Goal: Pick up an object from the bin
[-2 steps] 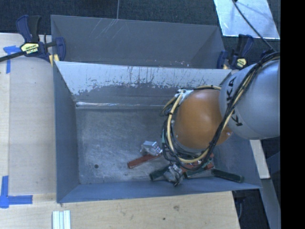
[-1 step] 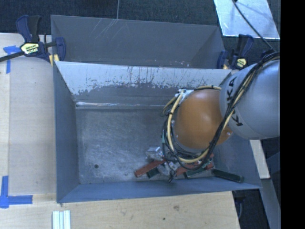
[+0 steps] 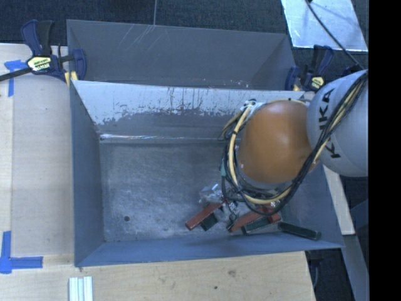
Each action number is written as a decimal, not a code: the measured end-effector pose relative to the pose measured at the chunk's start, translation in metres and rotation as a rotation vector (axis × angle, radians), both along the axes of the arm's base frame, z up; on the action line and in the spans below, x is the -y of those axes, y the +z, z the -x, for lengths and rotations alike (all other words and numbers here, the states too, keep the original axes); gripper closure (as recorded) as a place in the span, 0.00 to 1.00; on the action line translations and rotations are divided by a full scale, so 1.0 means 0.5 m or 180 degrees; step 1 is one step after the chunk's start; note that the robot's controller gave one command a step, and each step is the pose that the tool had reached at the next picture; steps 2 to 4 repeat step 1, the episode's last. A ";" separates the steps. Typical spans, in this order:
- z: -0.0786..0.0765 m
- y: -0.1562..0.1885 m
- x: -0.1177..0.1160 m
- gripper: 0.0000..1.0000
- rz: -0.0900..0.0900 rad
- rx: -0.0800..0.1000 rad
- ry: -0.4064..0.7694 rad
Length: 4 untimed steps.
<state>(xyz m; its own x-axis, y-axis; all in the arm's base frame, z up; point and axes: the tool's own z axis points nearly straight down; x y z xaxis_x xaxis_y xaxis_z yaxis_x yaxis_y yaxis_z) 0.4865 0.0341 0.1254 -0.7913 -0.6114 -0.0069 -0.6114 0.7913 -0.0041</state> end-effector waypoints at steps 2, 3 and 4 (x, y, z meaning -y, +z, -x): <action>-0.001 0.002 0.000 1.00 0.0000 -0.0012 -0.0015; -0.001 0.002 0.000 1.00 0.0000 -0.0012 -0.0015; -0.001 0.002 0.000 1.00 0.0000 -0.0012 -0.0015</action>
Offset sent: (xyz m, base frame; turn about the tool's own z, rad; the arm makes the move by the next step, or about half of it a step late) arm -0.0001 0.0000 0.0011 0.0000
